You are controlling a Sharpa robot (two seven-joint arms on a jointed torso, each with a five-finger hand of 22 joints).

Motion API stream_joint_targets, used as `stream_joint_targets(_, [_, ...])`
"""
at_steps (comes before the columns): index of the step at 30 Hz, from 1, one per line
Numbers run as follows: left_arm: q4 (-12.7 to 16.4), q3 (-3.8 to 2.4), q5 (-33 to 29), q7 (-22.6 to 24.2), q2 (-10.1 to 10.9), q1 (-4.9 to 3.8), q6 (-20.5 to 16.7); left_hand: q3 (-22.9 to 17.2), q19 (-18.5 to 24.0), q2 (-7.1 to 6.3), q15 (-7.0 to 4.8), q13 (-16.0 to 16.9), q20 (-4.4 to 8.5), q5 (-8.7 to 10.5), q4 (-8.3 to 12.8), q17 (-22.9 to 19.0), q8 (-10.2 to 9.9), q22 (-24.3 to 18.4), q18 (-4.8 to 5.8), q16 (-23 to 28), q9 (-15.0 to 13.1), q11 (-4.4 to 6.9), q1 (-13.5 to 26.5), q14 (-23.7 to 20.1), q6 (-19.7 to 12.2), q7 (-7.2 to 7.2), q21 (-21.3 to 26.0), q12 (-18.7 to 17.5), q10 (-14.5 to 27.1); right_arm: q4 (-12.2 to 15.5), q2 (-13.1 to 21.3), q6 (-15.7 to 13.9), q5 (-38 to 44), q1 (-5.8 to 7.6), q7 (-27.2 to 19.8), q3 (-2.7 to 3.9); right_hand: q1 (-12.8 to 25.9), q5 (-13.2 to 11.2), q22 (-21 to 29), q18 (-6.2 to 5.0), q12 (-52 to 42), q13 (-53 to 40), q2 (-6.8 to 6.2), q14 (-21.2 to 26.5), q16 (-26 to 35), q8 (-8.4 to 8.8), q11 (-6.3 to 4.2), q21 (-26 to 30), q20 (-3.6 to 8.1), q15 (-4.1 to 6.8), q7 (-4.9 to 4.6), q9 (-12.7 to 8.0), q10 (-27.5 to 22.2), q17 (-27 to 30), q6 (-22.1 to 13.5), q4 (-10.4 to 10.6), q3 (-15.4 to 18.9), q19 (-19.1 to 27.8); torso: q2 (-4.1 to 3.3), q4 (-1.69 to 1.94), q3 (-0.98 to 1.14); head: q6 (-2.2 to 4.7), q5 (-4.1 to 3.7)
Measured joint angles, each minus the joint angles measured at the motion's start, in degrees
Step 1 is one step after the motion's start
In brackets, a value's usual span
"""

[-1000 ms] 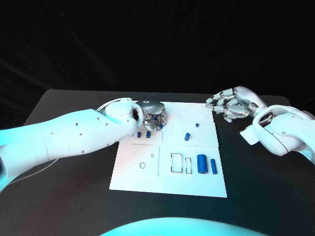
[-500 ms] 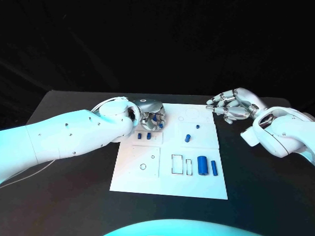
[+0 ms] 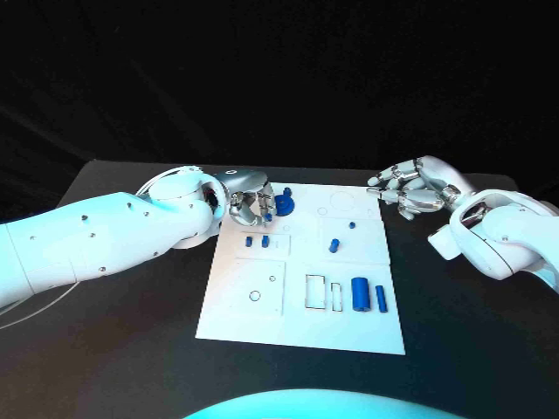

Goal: Assemble the parts on the task board

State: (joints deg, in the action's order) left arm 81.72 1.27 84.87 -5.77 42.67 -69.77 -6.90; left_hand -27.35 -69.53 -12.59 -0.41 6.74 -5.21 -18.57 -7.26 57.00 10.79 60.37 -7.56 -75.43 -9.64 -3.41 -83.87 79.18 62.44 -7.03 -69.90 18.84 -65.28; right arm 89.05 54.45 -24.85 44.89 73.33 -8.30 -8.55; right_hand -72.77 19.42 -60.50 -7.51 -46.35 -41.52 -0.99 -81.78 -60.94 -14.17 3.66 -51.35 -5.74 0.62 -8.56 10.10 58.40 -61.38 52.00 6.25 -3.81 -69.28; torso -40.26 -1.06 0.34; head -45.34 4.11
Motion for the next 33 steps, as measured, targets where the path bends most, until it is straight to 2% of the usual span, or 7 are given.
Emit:
stream_joint_targets(9, [-1.45, 0.07, -0.62, -0.17, 0.15, 0.19, 0.21, 0.00, 0.00, 0.00, 0.00, 0.00, 0.00, 0.00, 0.00, -0.07, -0.04, 0.00, 0.00, 0.00, 0.00, 0.00, 0.00, 0.00, 0.00, 0.00, 0.00, 0.00, 0.00, -0.06, -0.08, 0.00, 0.00, 0.00, -0.02, 0.00, 0.00, 0.00, 0.00, 0.00, 0.00, 0.00, 0.00, 0.00, 0.00, 0.00, 0.00, 0.00, 0.00, 0.00, 0.01, 0.00, 0.00, -0.05, 0.01, 0.00, 0.00, 0.00, -0.05, -0.07, -0.04, -0.05, 0.16])
stream_joint_targets(17, [-2.60, 0.22, -0.81, -0.18, -0.55, 0.26, 0.42, 0.00, 0.00, 0.00, 0.00, 0.01, 0.00, 0.00, 0.00, -0.20, -0.04, 0.00, 0.00, 0.00, 0.00, 0.00, 0.00, 0.00, -0.01, 0.00, 0.00, -0.22, 0.00, -0.07, -0.11, 0.00, 0.00, 0.00, -0.03, 0.00, 0.00, 0.00, 0.00, 0.00, 0.00, -0.01, 0.00, 0.00, 0.00, 0.00, 0.00, 0.00, 0.00, 0.00, 0.03, 0.00, 0.00, -0.04, 0.03, 0.00, 0.00, 0.00, -0.07, -0.14, 0.01, -0.18, 0.20])
stream_joint_targets(33, [-3.32, 0.55, -0.90, -0.34, -1.14, 0.41, 2.00, 0.16, 0.00, 0.00, 0.00, -0.06, 0.00, 0.00, 0.16, -0.79, -0.26, -0.40, 0.00, 0.23, 0.08, -0.21, 0.00, 0.00, -0.01, 0.00, 0.00, -0.47, -0.21, -0.04, -0.09, 0.00, 0.00, 0.00, -0.05, 0.00, 0.00, 0.00, 0.00, 0.00, 0.00, -0.01, 0.00, 0.00, 0.00, 0.00, 0.00, 0.00, 0.00, 0.00, 0.04, 0.00, 0.00, -0.04, 0.04, 0.00, 0.00, 0.00, -0.04, -0.11, 0.03, -0.43, 0.18])
